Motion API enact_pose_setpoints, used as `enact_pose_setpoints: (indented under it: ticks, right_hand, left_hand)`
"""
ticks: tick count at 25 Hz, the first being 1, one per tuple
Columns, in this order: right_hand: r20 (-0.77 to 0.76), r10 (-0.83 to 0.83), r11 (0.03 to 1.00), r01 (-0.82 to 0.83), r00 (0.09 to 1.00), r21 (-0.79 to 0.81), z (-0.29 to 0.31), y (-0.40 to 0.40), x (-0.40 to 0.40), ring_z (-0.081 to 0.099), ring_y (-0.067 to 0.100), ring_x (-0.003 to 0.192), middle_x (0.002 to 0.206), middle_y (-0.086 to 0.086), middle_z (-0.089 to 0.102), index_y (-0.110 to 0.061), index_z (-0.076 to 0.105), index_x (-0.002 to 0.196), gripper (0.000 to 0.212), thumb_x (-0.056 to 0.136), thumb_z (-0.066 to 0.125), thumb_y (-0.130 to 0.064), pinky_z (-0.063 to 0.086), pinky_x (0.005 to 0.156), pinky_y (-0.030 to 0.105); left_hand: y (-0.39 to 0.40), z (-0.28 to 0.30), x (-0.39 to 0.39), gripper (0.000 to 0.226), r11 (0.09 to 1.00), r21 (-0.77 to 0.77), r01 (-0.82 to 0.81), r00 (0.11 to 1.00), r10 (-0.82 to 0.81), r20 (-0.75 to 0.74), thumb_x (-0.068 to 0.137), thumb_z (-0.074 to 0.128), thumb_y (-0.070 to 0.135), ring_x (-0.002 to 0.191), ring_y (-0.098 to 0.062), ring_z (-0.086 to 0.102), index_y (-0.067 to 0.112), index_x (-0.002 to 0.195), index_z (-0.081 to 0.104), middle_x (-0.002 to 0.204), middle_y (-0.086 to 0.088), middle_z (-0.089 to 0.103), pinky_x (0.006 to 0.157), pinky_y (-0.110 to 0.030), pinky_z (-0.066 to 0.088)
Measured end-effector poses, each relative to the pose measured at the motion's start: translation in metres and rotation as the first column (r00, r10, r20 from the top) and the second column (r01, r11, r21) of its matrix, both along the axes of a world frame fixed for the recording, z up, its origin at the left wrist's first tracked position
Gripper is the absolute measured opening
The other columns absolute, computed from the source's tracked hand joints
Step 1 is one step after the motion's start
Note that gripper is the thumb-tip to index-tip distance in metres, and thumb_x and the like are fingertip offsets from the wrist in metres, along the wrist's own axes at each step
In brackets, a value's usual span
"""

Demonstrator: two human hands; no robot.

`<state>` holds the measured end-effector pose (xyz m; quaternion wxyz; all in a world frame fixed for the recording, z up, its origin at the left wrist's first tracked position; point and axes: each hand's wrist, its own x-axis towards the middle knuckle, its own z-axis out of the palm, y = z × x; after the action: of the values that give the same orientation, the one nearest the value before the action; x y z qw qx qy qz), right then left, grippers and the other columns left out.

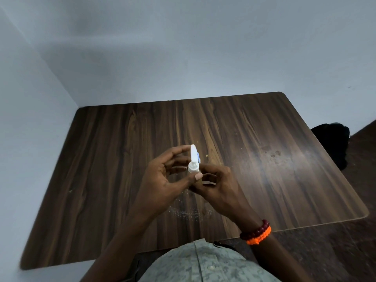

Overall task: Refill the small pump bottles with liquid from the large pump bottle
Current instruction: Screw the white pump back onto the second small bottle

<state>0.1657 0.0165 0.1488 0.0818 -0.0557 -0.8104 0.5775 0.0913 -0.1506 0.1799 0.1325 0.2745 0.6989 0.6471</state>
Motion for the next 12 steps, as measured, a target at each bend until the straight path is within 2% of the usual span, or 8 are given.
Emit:
enact_pose_setpoints:
  ticks: [4, 7, 12]
  right_hand:
    - [-0.001, 0.004, 1.0, -0.004, 1.0, 0.014, 0.0, -0.001, -0.001, 0.076, 0.016, 0.102, 0.113, 0.004, 0.08, -0.011, 0.076, 0.123, 0.032, 0.092, 0.079, -0.015, 0.065, 0.089, 0.044]
    - [0.005, -0.009, 1.0, 0.008, 1.0, 0.013, 0.0, 0.0, 0.0, 0.076, 0.014, 0.101, 0.115, 0.002, 0.08, -0.012, 0.074, 0.126, 0.036, 0.09, 0.081, -0.015, 0.065, 0.089, 0.044]
    - [-0.009, -0.005, 1.0, 0.005, 1.0, -0.007, -0.001, -0.001, 0.003, 0.076, 0.013, 0.098, 0.112, -0.003, 0.079, -0.014, 0.076, 0.122, 0.03, 0.092, 0.078, -0.015, 0.066, 0.086, 0.042]
  left_hand:
    - [0.007, -0.003, 0.001, 0.057, 0.997, -0.005, -0.082, 0.996, 0.082, -0.034, 0.076, 0.089, 0.03, 0.109, -0.016, 0.076, 0.022, 0.129, 0.068, 0.114, 0.007, 0.078, 0.094, -0.043, 0.063]
    - [0.002, -0.007, 0.0, 0.058, 0.994, -0.006, -0.108, 0.993, 0.108, -0.045, 0.076, 0.087, 0.031, 0.107, -0.016, 0.075, 0.023, 0.13, 0.067, 0.113, 0.008, 0.076, 0.093, -0.039, 0.064]
    - [0.003, -0.014, 0.003, 0.047, 0.997, -0.045, -0.061, 0.993, 0.056, -0.103, 0.09, 0.08, 0.014, 0.114, -0.013, 0.074, 0.018, 0.134, 0.067, 0.121, 0.008, 0.078, 0.098, -0.042, 0.062]
